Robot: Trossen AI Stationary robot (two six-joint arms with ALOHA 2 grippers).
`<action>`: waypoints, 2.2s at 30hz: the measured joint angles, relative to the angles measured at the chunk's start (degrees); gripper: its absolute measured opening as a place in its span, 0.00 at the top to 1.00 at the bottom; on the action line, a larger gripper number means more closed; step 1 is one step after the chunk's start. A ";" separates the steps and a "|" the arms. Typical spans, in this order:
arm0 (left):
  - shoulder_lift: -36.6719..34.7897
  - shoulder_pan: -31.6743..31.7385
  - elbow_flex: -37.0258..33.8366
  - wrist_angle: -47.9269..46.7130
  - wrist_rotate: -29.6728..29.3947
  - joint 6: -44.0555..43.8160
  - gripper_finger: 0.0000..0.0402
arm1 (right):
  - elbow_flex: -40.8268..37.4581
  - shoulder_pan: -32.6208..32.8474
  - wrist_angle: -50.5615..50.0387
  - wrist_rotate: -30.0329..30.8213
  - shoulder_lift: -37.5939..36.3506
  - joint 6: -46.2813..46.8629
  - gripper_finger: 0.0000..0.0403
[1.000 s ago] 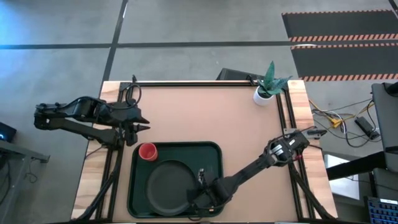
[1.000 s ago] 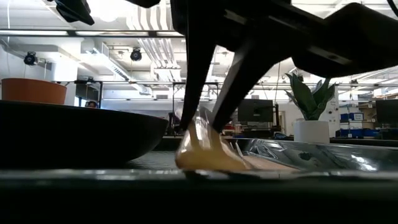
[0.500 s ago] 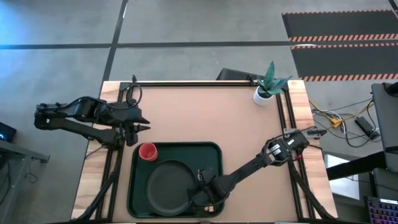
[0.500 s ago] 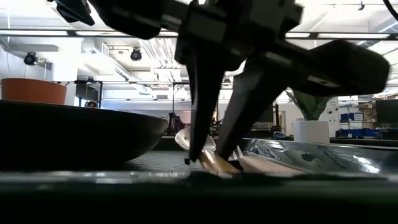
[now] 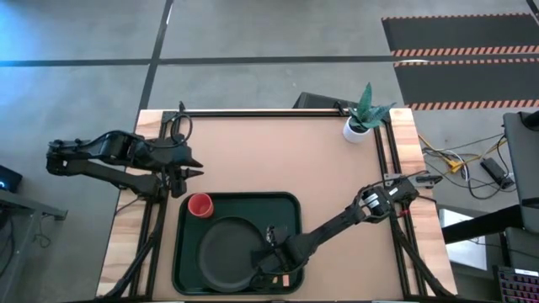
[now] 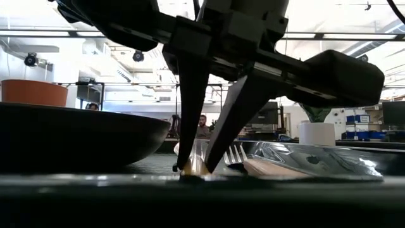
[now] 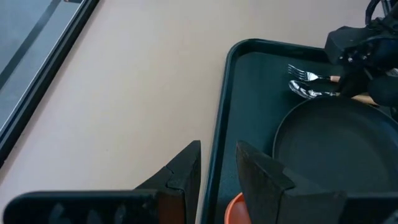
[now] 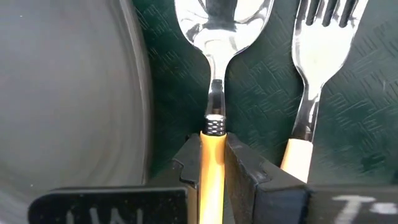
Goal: Pick and place plate/cup/fork/spoon on tray
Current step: Put the orange spoon on the black tray to the right of the black plate, then adjust the black tray to the center of the table
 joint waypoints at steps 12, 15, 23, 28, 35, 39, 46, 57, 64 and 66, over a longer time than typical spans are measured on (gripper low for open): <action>-0.02 -0.01 -0.02 0.00 0.00 0.00 0.79 | 0.04 -0.02 0.19 0.05 -0.02 -0.50 0.77; -0.02 -0.01 0.00 -0.02 0.00 0.00 0.79 | 0.09 -0.02 0.10 0.05 -0.37 -0.67 0.72; 0.02 -0.01 0.00 -0.03 0.00 0.07 0.79 | 4.73 -0.15 -9.85 0.21 -2.15 -3.91 0.75; 0.00 0.01 0.00 -0.02 0.00 0.08 0.79 | 9.07 -1.38 -27.63 3.52 -4.61 -6.97 0.79; 0.00 0.01 -0.02 -0.02 0.00 0.09 0.79 | 7.15 -7.00 -37.27 3.17 -10.55 -19.63 0.76; -0.04 0.00 -0.02 0.00 0.00 0.10 0.79 | 3.84 -11.61 -37.05 3.18 -12.79 -28.33 0.74; -0.07 0.01 -0.02 0.02 0.00 0.13 0.79 | -1.75 -19.42 -25.39 -2.53 -14.91 -45.57 0.79; -0.11 -0.01 -0.02 0.00 0.01 -0.13 0.79 | -16.60 -23.95 -2.06 -11.89 -14.75 -54.06 0.98; -0.04 -0.01 -0.02 0.02 0.03 -0.35 0.79 | -23.28 -24.71 4.12 -12.50 -14.75 -54.11 0.98; 0.07 0.00 -0.02 0.02 0.01 -0.40 0.79 | -24.35 -25.10 4.56 -12.45 -14.75 -54.75 0.98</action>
